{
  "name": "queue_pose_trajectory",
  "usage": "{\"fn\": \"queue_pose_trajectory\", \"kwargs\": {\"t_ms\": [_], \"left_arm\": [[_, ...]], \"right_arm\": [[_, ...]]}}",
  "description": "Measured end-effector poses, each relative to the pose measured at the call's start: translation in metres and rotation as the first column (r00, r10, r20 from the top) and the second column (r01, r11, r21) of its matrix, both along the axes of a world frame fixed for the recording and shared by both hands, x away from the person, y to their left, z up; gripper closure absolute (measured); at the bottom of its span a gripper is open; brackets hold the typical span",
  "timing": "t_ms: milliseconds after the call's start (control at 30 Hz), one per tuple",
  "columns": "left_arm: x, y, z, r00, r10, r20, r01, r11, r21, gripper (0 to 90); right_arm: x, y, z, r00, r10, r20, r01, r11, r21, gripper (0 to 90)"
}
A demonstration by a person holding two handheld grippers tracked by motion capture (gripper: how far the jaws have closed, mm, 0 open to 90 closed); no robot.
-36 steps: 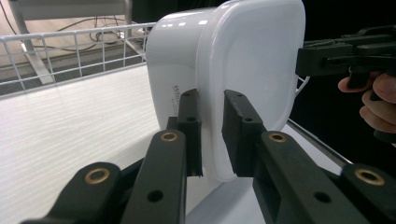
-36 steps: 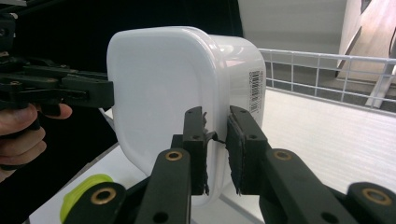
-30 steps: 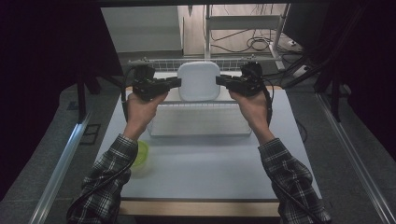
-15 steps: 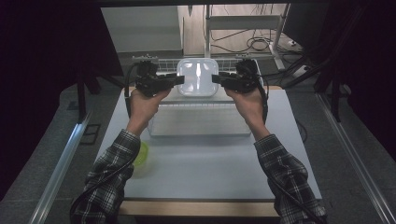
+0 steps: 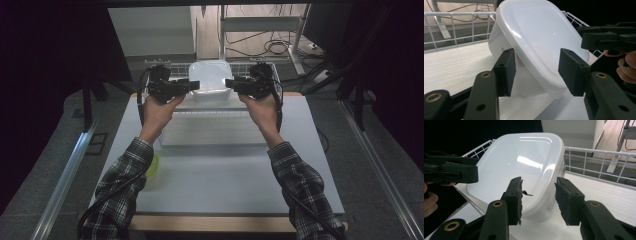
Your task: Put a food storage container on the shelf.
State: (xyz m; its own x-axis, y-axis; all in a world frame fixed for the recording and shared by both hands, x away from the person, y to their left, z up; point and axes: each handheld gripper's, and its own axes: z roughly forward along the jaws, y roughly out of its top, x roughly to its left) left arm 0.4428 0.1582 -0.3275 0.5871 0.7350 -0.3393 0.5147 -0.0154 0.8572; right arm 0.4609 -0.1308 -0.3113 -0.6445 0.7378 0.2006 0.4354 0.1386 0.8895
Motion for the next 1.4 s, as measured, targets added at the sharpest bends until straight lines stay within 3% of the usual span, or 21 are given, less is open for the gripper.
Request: {"fn": "queue_pose_trajectory", "kwargs": {"t_ms": [233,367,500,600,667,733,1033,1233,1400], "left_arm": [[0.008,-0.002,0.004,0.9993,0.033,0.018,-0.034,0.9984,0.045,46.5],[0.011,-0.002,0.004,0.9990,0.042,0.016,-0.043,0.9984,0.038,46.1],[0.014,-0.001,0.003,0.9982,0.055,0.027,-0.056,0.9974,0.045,42.0],[0.013,-0.001,0.004,0.9971,0.052,0.055,-0.056,0.9955,0.077,32.5],[0.011,-0.001,0.004,0.9966,0.044,0.069,-0.049,0.9962,0.072,28.4],[0.007,0.001,0.005,0.9963,0.021,0.083,-0.025,0.9981,0.056,25.1],[-0.021,-0.004,0.001,0.9880,-0.069,0.138,0.050,0.9896,0.135,10.8],[-0.043,-0.005,-0.009,0.9798,-0.120,0.160,0.092,0.9812,0.170,6.8],[-0.061,-0.007,-0.019,0.9715,-0.143,0.189,0.104,0.9738,0.202,5.1]], "right_arm": [[0.001,0.002,-0.001,1.0000,-0.007,0.004,0.007,1.000,0.012,56.2],[0.005,0.001,-0.001,0.9999,-0.016,0.002,0.016,1.000,0.021,53.9],[0.007,0.001,-0.003,0.9994,-0.033,0.011,0.033,0.999,0.027,49.1],[0.007,0.001,-0.002,0.9987,-0.040,0.032,0.039,0.999,0.010,41.0],[0.005,-0.002,-0.001,0.9985,-0.033,0.043,0.033,0.999,0.016,37.1],[0.003,-0.007,-0.001,0.9985,-0.028,0.047,0.027,0.999,0.035,34.1],[-0.010,-0.022,-0.010,0.9984,0.030,0.048,-0.033,0.998,0.060,22.5],[-0.026,-0.028,-0.017,0.9948,0.076,0.068,-0.079,0.996,0.039,15.2],[-0.040,-0.029,-0.022,0.9895,0.112,0.092,-0.111,0.994,-0.006,9.9]]}}
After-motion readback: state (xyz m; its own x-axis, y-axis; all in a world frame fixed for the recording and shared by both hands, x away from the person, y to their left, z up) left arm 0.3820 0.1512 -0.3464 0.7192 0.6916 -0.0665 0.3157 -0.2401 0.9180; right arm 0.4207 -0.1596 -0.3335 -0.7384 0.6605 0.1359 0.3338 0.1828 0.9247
